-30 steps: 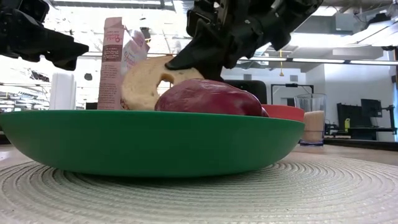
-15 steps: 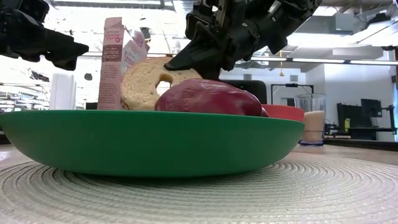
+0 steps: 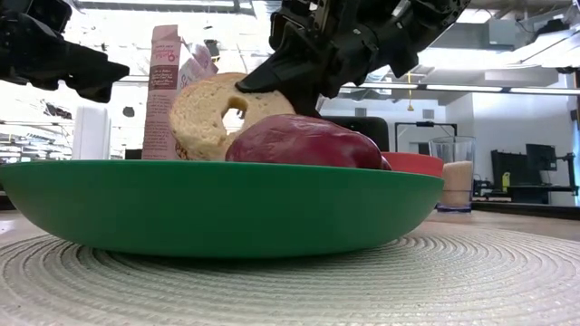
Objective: Arrange a breakfast setting
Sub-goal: Put the bagel on the green plate from the toaster, then put the blue spoon on the white mat from the orange cup
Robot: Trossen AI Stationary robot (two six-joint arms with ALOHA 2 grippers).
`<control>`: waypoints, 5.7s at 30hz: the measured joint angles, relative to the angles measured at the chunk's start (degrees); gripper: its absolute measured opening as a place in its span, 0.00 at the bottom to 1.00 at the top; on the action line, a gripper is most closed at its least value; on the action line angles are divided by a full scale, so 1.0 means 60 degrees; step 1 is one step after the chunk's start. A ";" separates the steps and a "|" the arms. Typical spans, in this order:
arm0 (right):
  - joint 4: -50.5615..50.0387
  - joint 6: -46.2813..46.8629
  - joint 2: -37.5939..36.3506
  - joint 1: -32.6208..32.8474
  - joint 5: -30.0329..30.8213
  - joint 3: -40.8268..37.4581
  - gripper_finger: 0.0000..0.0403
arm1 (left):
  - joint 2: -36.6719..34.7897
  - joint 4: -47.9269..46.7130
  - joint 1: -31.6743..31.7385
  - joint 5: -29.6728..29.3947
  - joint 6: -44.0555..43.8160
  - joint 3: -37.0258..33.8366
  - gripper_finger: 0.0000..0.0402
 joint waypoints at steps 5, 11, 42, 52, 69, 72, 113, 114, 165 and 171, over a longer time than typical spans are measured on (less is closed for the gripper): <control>-0.0007 -0.0004 0.0000 -0.0070 0.0000 0.0000 0.35 | 0.0000 0.0000 0.0000 0.0000 0.0000 -0.0001 0.42; -0.0020 -0.0010 0.0000 -0.0193 0.0007 0.0000 0.43 | 0.0000 0.0000 0.0000 0.0000 0.0002 -0.0001 0.42; -0.2859 -0.1287 -0.3702 -0.0871 -0.0488 -0.0004 0.44 | 0.0000 0.0000 0.0000 0.0000 0.0002 0.0001 0.42; -0.4058 -0.1823 -0.5747 -0.1219 -0.0280 -0.0796 0.44 | -0.0003 0.0000 0.0000 0.0000 0.0002 -0.0001 0.42; -0.2005 -0.1249 -0.9894 -0.1222 0.1200 -0.4808 0.44 | -0.0004 0.0000 0.0000 0.0000 0.0000 0.0000 0.42; -0.1666 -0.1186 -1.0555 -0.1220 0.1303 -0.5407 0.44 | -0.0004 0.0000 0.0000 0.0000 0.0002 -0.0001 0.42; -0.1723 -0.0825 -1.6723 -0.1230 0.1814 -1.0448 0.44 | -0.0004 0.0000 0.0000 0.0000 0.0000 -0.0001 0.42; -0.1763 -0.0825 -1.6735 -0.1227 0.1814 -1.0462 0.44 | 0.0000 0.0000 0.0000 0.0000 0.0001 -0.0001 0.42; -0.2386 -0.0841 -1.6717 -0.1202 0.1821 -1.0499 0.44 | 0.0000 0.0000 0.0000 0.0000 0.0000 -0.0001 0.42; -0.2386 -0.0841 -1.6717 -0.1202 0.1821 -1.0499 0.44 | -0.0001 0.0000 0.0000 -0.0003 0.0001 -0.0001 0.42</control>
